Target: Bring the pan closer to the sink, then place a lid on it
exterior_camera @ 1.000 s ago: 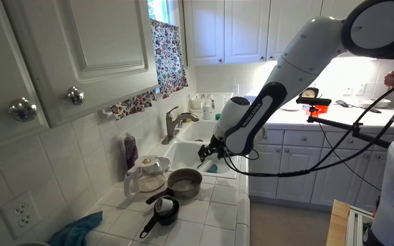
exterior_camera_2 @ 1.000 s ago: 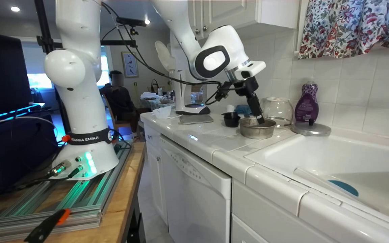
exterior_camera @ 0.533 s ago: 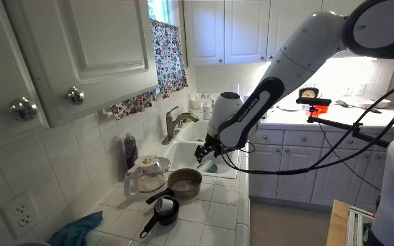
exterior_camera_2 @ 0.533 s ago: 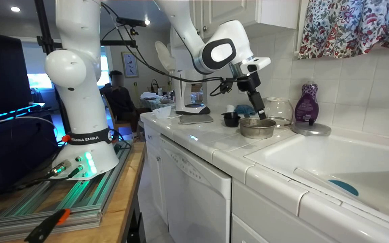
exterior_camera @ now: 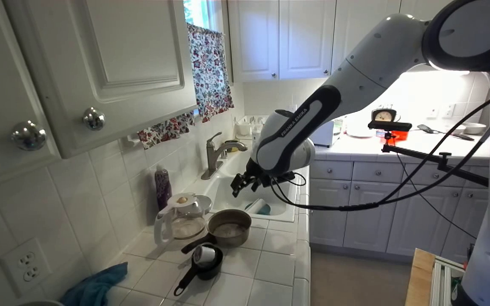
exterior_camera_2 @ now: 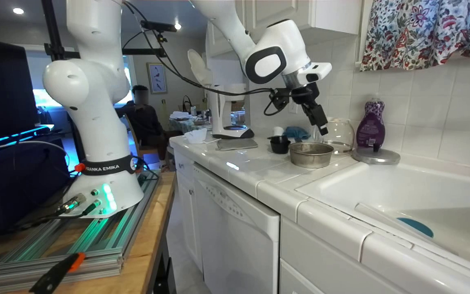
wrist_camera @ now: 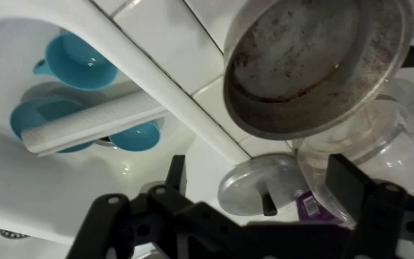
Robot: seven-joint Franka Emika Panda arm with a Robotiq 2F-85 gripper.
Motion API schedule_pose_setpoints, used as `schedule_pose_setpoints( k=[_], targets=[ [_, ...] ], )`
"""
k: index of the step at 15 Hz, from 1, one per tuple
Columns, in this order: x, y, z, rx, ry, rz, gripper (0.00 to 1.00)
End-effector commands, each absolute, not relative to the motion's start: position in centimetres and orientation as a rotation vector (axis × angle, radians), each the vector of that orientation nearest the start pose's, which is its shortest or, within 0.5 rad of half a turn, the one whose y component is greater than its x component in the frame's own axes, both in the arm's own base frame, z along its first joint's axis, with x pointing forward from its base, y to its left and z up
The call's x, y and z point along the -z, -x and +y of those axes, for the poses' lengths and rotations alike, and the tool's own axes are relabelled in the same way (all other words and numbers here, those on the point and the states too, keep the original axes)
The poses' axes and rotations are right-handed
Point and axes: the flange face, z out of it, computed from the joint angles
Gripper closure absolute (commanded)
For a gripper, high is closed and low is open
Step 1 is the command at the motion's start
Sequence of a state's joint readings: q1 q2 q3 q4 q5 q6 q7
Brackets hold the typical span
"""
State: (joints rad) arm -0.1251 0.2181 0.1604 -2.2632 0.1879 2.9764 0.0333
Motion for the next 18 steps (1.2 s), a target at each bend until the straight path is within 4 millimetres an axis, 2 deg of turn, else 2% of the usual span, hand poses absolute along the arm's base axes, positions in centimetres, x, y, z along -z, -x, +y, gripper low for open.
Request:
schedule_pose_setpoints(
  k=[1, 3, 6, 8, 11, 16, 18],
  targets=[
    [-32.9, -63.1, -3.1, 0.752, 2.876, 0.069, 0.00],
    [-32.4, -64.8, -7.1, 0.722, 2.943, -0.043, 0.00],
    [-32.1, -67.6, -12.3, 0.722, 3.039, -0.090, 0.00],
    [-31.6, -70.0, -13.9, 0.780, 3.072, -0.085, 0.00],
    [-30.7, -73.5, -13.1, 0.810, 3.029, -0.096, 0.00],
    [-29.4, -78.1, -8.8, 0.756, 2.893, -0.172, 0.00],
    [-29.4, -79.5, -7.7, 0.741, 2.888, -0.110, 0.00]
  ],
)
